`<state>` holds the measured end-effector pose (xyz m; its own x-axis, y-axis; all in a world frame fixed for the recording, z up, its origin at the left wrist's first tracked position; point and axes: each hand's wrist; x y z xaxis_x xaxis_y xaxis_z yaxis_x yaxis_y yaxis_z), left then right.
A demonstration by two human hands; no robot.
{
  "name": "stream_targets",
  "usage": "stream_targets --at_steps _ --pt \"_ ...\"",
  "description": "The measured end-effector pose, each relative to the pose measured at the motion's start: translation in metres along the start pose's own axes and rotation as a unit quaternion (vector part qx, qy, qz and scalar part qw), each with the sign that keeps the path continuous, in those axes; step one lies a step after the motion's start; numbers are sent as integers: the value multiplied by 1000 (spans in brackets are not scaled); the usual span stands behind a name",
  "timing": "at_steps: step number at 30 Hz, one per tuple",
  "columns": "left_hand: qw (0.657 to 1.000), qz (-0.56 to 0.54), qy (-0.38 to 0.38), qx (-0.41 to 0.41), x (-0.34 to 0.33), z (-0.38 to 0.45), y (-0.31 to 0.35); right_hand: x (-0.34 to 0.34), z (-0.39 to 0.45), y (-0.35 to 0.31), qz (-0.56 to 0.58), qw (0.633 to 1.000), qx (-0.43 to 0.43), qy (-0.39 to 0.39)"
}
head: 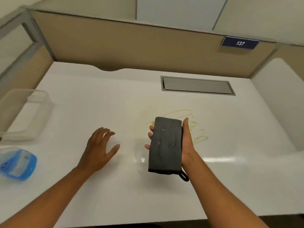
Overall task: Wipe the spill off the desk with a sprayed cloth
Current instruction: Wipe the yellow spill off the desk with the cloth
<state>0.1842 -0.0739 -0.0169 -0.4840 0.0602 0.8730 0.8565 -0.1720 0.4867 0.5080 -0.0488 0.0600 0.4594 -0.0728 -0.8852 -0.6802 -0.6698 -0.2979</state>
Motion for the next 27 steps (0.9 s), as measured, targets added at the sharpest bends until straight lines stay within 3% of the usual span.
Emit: stream_targets --at_steps 3,7,10,16,21,27 --pt "995 60 -65 -36 -7 54 -6 17 -23 0 10 996 27 84" --pt "989 105 -95 -47 -22 102 -22 29 -46 -2 2 976 16 216" --pt "989 103 -88 -58 -35 115 -28 34 -62 4 15 962 2 273" --pt "986 144 -36 -75 -58 117 -42 20 -79 18 26 954 23 297" --pt "982 169 8 -88 -63 117 -47 6 -82 13 1 964 40 264" --pt "982 166 8 -94 -63 117 -45 24 -86 -46 -112 920 138 350"
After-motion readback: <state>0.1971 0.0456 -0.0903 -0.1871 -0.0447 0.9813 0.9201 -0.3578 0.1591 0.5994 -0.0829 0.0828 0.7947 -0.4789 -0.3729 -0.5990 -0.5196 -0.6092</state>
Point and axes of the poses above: each hand's wrist, its own z-axis towards the middle knuckle, its own x-axis out of the back of the hand, y = z × x, and after that the axes turned 5 degrees about -y, right-handed
